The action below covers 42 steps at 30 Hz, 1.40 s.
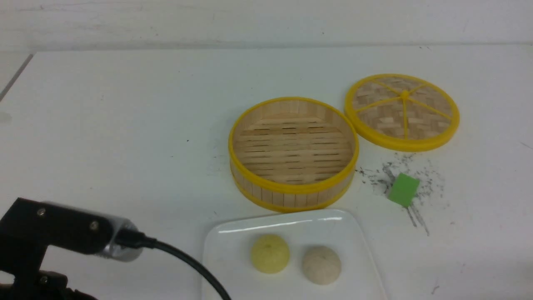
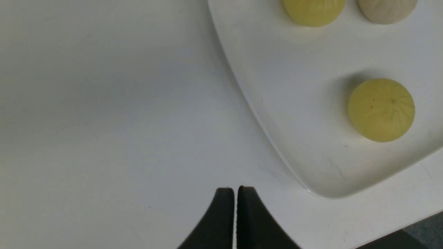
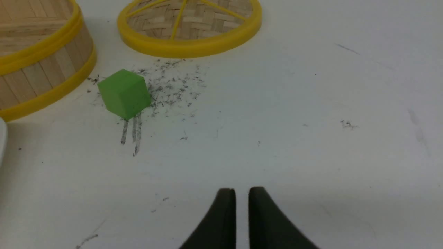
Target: Put the steamed buns into the plate on the white tablecloth.
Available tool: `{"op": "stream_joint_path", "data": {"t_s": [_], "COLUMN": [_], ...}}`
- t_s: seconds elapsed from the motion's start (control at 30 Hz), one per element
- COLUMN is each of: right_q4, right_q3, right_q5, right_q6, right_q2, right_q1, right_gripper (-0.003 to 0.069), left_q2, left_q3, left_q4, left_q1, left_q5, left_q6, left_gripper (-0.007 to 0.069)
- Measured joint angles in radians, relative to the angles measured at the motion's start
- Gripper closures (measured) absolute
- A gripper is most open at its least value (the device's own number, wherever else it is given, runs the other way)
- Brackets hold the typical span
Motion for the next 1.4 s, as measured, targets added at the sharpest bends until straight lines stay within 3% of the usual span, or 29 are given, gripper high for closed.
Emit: {"op": "stream_joint_path", "data": {"t_s": [0.37,0.7,1.07,1.23,1.27,1.4], "right_q4": [0.0,0.0,0.023,0.023,0.023,0.023], "right_q3": [0.0,0.0,0.0,0.0,0.0,0.0], "right_q5": [0.002,0.002,0.002,0.002,0.002,0.002], "right_q6": [0.001,0.002,0.002,0.002,0.002,0.002], "right_q2": [0.0,0.0,0.0,0.0,0.0,0.0], "right_q1": [0.0,0.0,0.0,0.0,0.0,0.0], "right_gripper": [0.0564,0.0552,0.0539,0.0534,0.0531,0.0528], "left_q2": [-0.043,-0.043,-0.045,-0.045,-0.045,-0.045], "left_q3": [0.0,-0.006,-0.29,-0.254,-0.195,-0.025], "left_q4": [0.033,0.137,0.269,0.207,0.131,-0.023], "left_q1": [0.0,0.0,0.0,0.0,0.0,0.0], "left_q5": [0.002,-0.087,0.199,0.242,0.236,0.067], "left_q6": [-0.005,-0.108,-0.085,-0.081,-0.076,-0.03], "left_gripper": [0.0582,0.0576,0.0576,0.0576,0.0576,0.06]}}
